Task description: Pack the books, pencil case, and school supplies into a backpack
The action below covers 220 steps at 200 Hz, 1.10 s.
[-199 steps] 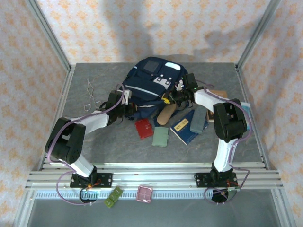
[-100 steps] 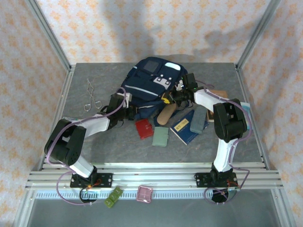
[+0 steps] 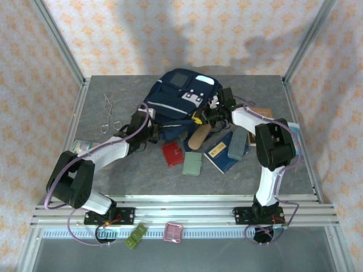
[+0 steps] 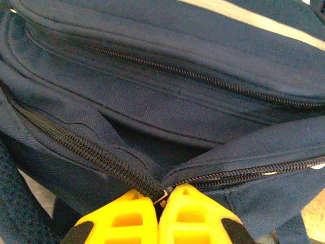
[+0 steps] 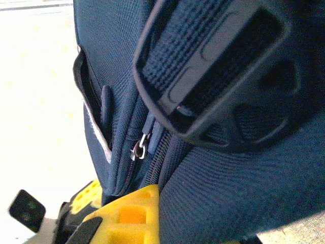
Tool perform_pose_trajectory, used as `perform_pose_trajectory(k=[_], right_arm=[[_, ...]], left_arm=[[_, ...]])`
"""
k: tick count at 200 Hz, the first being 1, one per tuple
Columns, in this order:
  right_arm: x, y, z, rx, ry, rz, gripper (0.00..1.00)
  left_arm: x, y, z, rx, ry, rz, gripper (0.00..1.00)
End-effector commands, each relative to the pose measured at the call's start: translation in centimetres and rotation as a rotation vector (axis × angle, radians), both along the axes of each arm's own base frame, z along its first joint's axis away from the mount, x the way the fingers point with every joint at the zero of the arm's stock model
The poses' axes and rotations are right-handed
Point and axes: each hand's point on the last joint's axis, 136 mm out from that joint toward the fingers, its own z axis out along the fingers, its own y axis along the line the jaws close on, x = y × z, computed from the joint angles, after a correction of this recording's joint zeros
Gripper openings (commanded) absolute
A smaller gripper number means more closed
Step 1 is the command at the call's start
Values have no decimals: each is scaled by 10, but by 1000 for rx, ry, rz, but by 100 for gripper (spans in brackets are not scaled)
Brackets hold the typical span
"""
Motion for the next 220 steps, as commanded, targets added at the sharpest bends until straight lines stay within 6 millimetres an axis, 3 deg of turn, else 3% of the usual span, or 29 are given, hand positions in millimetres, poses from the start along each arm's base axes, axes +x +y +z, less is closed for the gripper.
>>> perform_pose_trajectory(k=[1, 38, 62, 85, 101, 123, 140, 155, 182, 220], right_arm=[[17, -20, 31, -54, -166, -55, 0], [30, -37, -7, -206, -147, -102, 0], [41, -38, -30, -258, -126, -105, 0], [44, -27, -46, -267, -106, -72, 0], [53, -19, -45, -258, -120, -69, 0], [76, -11, -22, -215, -189, -93, 0], [85, -9, -6, -205, -194, -105, 23], [79, -14, 2, -230, -180, -119, 38], [49, -27, 12, -239, -136, -140, 51], [0, -19, 23, -173, -95, -108, 54]], left_arm=[[-6, 50, 12, 212, 25, 140, 0], [-11, 27, 45, 146, -30, 45, 0], [-20, -11, 60, 74, -38, -81, 0], [-31, -52, 66, 18, -28, -207, 0], [-39, -76, 63, -15, -2, -272, 0], [-42, -96, 51, -68, 13, -288, 0], [-31, -96, 50, -107, -17, -206, 0], [-21, -92, 50, -119, -48, -145, 0], [-12, -100, 46, -154, -48, -129, 0], [-6, -114, 30, -118, 67, -166, 0]])
